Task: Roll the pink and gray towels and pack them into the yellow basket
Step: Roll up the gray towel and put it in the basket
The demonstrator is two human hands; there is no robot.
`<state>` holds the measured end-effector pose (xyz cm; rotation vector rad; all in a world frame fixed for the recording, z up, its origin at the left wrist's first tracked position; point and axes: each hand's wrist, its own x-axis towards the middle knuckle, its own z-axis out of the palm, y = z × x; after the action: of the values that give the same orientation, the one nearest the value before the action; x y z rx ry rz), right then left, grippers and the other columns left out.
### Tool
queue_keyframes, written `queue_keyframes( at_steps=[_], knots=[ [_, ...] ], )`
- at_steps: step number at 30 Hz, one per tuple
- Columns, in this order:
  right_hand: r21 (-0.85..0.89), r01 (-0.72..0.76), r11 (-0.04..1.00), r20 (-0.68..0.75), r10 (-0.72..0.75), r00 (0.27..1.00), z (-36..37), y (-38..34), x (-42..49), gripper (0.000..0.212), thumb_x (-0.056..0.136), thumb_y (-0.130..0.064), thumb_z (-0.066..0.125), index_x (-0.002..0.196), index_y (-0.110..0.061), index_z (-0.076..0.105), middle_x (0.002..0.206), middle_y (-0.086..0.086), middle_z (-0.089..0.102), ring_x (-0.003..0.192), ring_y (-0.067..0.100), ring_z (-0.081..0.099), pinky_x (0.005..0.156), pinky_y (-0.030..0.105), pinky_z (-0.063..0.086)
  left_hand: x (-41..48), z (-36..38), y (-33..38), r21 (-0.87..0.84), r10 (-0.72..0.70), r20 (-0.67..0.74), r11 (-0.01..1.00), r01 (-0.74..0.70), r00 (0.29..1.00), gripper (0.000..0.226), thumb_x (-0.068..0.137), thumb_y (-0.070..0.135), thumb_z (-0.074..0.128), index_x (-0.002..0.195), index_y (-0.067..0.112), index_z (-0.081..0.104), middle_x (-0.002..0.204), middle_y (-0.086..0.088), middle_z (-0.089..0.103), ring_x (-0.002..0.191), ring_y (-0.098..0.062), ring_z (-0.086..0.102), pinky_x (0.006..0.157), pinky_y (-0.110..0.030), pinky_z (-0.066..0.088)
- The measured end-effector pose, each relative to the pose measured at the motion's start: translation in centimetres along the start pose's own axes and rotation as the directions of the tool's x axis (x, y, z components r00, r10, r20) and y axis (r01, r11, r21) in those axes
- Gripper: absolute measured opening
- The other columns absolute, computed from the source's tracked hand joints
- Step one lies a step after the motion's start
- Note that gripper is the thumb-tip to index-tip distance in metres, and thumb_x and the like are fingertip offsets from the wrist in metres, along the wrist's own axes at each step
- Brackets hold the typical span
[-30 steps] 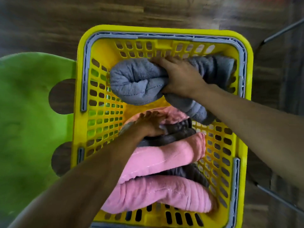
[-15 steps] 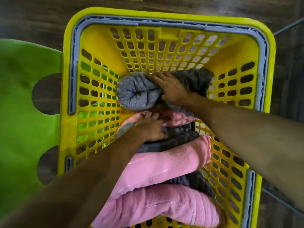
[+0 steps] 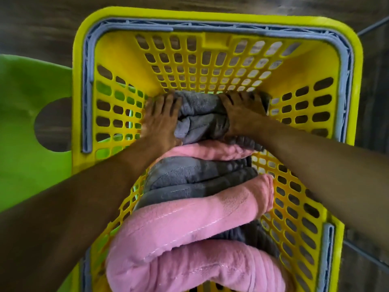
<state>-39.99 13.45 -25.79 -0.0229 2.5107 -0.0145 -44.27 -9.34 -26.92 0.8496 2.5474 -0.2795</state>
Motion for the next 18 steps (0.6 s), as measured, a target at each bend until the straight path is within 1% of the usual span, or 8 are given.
queue_keyframes(
  at_steps=[2, 3, 5, 7, 10, 12, 15, 18],
  knots=[
    [0.037, -0.062, 0.997, -0.010, 0.062, 0.998, 0.6, -0.7, 0.1, 0.112, 0.066, -0.046, 0.080, 0.151, -0.011, 0.017, 0.149, 0.016, 0.026, 0.133, 0.040, 0.029, 0.109, 0.053, 0.025, 0.8, 0.1, 0.3, 0.053, 0.002, 0.031, 0.999, -0.003, 1.000, 0.119, 0.072, 0.064, 0.068, 0.153, 0.012, -0.002, 0.159, -0.012, 0.006, 0.145, -0.031, 0.008, 0.117, -0.051, 0.004],
    [0.041, -0.088, 0.995, -0.028, 0.090, 0.996, 1.1, -1.1, 0.1, 0.102, 0.070, -0.039, 0.077, 0.148, -0.006, 0.021, 0.145, 0.021, 0.032, 0.130, 0.043, 0.033, 0.107, 0.051, 0.028, 1.2, 0.2, 0.5, 0.062, -0.004, 0.044, 0.998, 0.001, 0.999, 0.119, 0.072, 0.063, 0.068, 0.152, 0.010, -0.003, 0.159, -0.012, 0.007, 0.145, -0.031, 0.009, 0.117, -0.051, 0.006],
    [0.053, -0.121, 0.991, -0.077, 0.125, 0.989, 2.0, -1.2, 0.1, 0.082, 0.075, -0.027, 0.070, 0.142, 0.000, 0.031, 0.134, 0.026, 0.044, 0.122, 0.045, 0.040, 0.102, 0.050, 0.033, 1.8, 0.1, 0.8, 0.084, -0.003, 0.040, 0.996, -0.001, 0.999, 0.116, 0.071, 0.061, 0.069, 0.151, 0.009, 0.003, 0.155, -0.012, 0.016, 0.140, -0.030, 0.018, 0.114, -0.047, 0.017],
    [0.135, -0.095, 0.986, -0.141, 0.115, 0.983, 2.5, -1.0, 0.0, 0.072, 0.076, -0.022, 0.066, 0.139, -0.002, 0.038, 0.130, 0.023, 0.049, 0.120, 0.043, 0.043, 0.098, 0.050, 0.035, 2.0, -0.2, 0.9, 0.107, -0.010, 0.049, 0.994, 0.005, 0.999, 0.111, 0.071, 0.060, 0.070, 0.149, 0.010, 0.010, 0.150, -0.011, 0.024, 0.135, -0.029, 0.025, 0.111, -0.045, 0.022],
    [0.231, -0.010, 0.973, -0.248, 0.068, 0.966, 2.6, -0.3, 0.4, 0.068, 0.079, -0.017, 0.064, 0.142, -0.012, 0.039, 0.135, 0.015, 0.048, 0.124, 0.039, 0.041, 0.098, 0.051, 0.035, 2.2, -0.9, 0.4, 0.119, -0.019, 0.073, 0.993, 0.010, 0.997, 0.107, 0.070, 0.061, 0.070, 0.147, 0.011, 0.016, 0.145, -0.009, 0.029, 0.130, -0.028, 0.029, 0.108, -0.045, 0.025],
    [0.265, -0.007, 0.964, -0.261, 0.079, 0.962, 3.1, 0.0, 0.3, 0.067, 0.083, -0.014, 0.060, 0.146, -0.014, 0.035, 0.142, 0.013, 0.044, 0.130, 0.037, 0.038, 0.100, 0.049, 0.035, 2.4, -0.9, 0.2, 0.106, -0.020, 0.085, 0.994, 0.011, 0.996, 0.107, 0.069, 0.058, 0.073, 0.148, 0.012, 0.016, 0.146, -0.008, 0.028, 0.132, -0.028, 0.028, 0.108, -0.046, 0.026],
    [0.261, -0.091, 0.961, -0.229, 0.153, 0.961, 3.4, -0.6, 0.5, 0.060, 0.089, -0.015, 0.051, 0.146, -0.017, 0.033, 0.144, 0.013, 0.039, 0.132, 0.035, 0.034, 0.100, 0.048, 0.038, 2.1, -0.3, 0.2, 0.058, -0.040, 0.117, 0.998, 0.034, 0.992, 0.109, 0.074, 0.051, 0.074, 0.152, 0.013, 0.007, 0.156, -0.008, 0.016, 0.141, -0.029, 0.017, 0.110, -0.047, 0.024],
    [0.237, -0.143, 0.961, -0.157, 0.183, 0.970, 2.2, -1.4, 0.6, 0.060, 0.087, -0.014, 0.052, 0.144, -0.014, 0.032, 0.143, 0.016, 0.037, 0.132, 0.038, 0.033, 0.103, 0.052, 0.032, 1.3, -0.4, 0.5, 0.034, -0.046, 0.135, 0.999, 0.042, 0.990, 0.107, 0.080, 0.051, 0.068, 0.153, 0.012, -0.001, 0.160, -0.008, 0.005, 0.146, -0.029, 0.007, 0.116, -0.049, 0.012]
  ],
)
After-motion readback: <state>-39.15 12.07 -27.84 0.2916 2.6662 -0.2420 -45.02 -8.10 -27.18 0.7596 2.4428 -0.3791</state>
